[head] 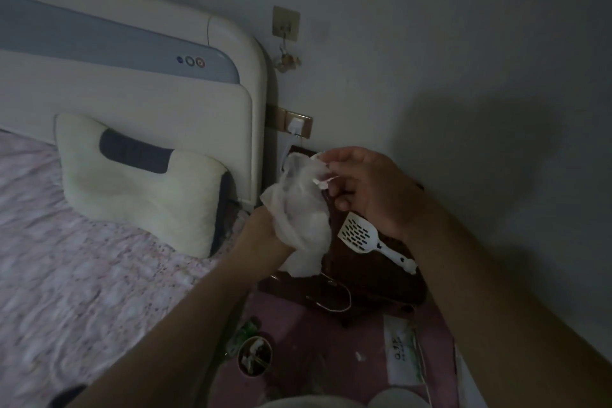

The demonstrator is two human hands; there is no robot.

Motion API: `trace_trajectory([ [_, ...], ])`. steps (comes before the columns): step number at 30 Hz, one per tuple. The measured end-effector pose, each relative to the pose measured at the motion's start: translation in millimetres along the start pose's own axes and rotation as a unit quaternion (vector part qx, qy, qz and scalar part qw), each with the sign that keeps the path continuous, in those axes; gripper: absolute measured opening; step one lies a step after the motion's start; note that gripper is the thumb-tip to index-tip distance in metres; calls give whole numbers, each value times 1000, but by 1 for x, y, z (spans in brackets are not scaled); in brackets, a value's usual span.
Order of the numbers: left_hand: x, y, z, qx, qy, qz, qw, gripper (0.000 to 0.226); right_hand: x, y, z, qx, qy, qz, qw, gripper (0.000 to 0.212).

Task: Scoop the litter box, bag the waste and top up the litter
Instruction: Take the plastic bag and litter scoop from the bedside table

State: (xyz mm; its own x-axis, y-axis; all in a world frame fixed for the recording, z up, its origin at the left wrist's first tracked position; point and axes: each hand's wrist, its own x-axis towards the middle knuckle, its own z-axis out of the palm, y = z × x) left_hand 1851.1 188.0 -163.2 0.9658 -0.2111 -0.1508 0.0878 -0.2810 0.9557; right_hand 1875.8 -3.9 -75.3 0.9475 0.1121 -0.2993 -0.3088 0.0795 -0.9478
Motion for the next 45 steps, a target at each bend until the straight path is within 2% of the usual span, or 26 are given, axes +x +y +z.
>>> trace_trajectory([
  [2, 10, -5, -4, -100, -2, -64, 993, 72, 3, 9, -6, -43, 59, -10, 997, 22],
  [3, 13, -4, -4, -151, 23, -92, 984, 83, 2, 14, -9, -87, 62, -3, 994, 27],
  [4, 14, -4, -2, -200, 33, -105, 974, 73, 1, 22, -11, -134, 43, 16, 990, 37],
  [6, 15, 2, 2, -290, 48, -99, 951, 9, -4, 37, -5, -213, -41, 60, 974, 68],
  [8, 19, 10, 2, -324, 27, -97, 941, 27, -3, 53, 10, -277, -94, 46, 955, 83],
  [10, 23, 16, 0, -400, -29, -105, 910, 25, -1, 66, 25, -305, -97, 7, 947, 72],
  [13, 28, 25, -2, -455, -25, -123, 881, 26, 0, 80, 38, -346, -58, -2, 936, 21],
  [14, 29, 27, -1, -458, -38, -116, 881, 29, 2, 88, 39, -367, -52, 5, 929, 15],
  [15, 28, 27, 0, -468, -54, -101, 876, 32, 2, 95, 39, -376, -55, 12, 925, 18],
  [17, 30, 26, 3, -462, -53, -94, 880, 27, 4, 106, 40, -365, -70, 22, 928, 20],
  [19, 34, 21, 7, -433, -15, -74, 898, 20, 7, 117, 36, -343, -74, 22, 936, 21],
  [21, 33, 16, 12, -369, 9, -53, 928, 30, 8, 120, 33, -339, -76, 37, 937, 26],
  [24, 37, 10, 22, -292, 65, -68, 952, 19, 10, 119, 16, -381, -132, 54, 914, 54],
  [26, 42, 1, 28, -271, 84, -98, 954, 11, 10, 118, -1, -319, -147, 83, 932, 63],
  [28, 48, -13, 34, -264, 81, -135, 952, 8, 13, 118, -25, -222, -89, 104, 965, 58],
  [30, 53, -28, 41, -264, 83, -180, 944, 24, 24, 127, -55, -220, 25, 105, 969, 53],
  [33, 55, -45, 57, -263, 106, -236, 929, 41, 41, 150, -106, -376, 166, 92, 907, 38],
  [35, 58, -52, 70, -261, 110, -258, 923, 38, 48, 168, -136, -437, 198, 124, 869, 38],
  [39, 66, -59, 86, -233, 119, -297, 918, 19, 56, 201, -174, -539, 167, 189, 804, 39],
  [42, 69, -62, 92, -214, 93, -325, 916, 10, 60, 220, -185, -564, 140, 226, 782, 42],
  [45, 69, -65, 94, -179, 98, -346, 916, 14, 61, 235, -189, -588, 122, 244, 761, 46],
])
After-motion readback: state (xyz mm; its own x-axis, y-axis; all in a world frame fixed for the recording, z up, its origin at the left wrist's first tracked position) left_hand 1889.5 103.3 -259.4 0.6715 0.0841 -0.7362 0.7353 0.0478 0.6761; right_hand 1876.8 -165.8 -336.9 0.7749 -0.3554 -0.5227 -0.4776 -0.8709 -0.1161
